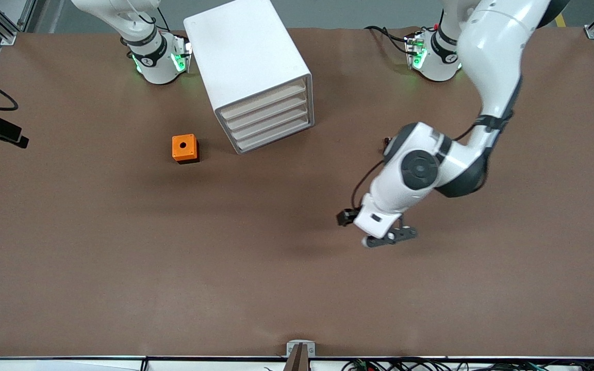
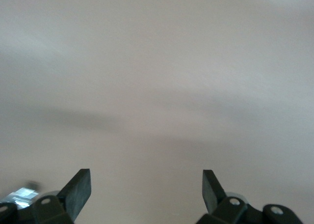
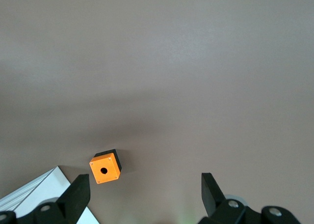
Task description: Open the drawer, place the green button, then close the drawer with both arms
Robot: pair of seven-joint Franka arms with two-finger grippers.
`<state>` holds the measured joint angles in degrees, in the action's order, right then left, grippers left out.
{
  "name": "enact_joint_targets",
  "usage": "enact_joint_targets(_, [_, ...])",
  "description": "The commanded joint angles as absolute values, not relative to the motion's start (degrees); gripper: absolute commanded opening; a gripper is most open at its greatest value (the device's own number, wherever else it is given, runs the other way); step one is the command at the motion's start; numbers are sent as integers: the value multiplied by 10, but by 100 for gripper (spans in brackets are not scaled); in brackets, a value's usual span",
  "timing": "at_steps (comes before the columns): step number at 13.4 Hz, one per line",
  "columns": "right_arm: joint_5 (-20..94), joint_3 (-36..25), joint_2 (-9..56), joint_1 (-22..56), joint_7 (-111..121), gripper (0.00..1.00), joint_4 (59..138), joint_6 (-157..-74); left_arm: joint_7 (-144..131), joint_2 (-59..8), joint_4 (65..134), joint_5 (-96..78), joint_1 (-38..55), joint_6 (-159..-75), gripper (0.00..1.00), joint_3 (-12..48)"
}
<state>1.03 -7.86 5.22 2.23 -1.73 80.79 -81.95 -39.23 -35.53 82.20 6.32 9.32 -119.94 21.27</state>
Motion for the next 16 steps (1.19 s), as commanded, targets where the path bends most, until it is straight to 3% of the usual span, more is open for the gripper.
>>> enact_joint_targets(1, [-2, -78, 54, 27, -11, 100, 802, -819, -285, -303, 836, 70, 47, -1152, 100, 215])
enact_joint_targets(4, [-1, -78, 54, 27, -11, 100, 802, -818, -210, -239, 862, 70, -14, -1100, 100, 214])
enact_joint_targets(8, [-2, -78, 54, 27, -11, 100, 802, -819, -159, -143, 888, 64, -25, -1019, 100, 178])
enact_joint_targets(12, [0, -78, 54, 28, -12, 100, 802, -818, -119, -36, 971, 59, -29, -1015, 100, 153])
enact_joint_targets(16, [-1, -77, 54, 28, -11, 100, 802, -817, -99, 14, 988, 48, -14, -1013, 100, 99])
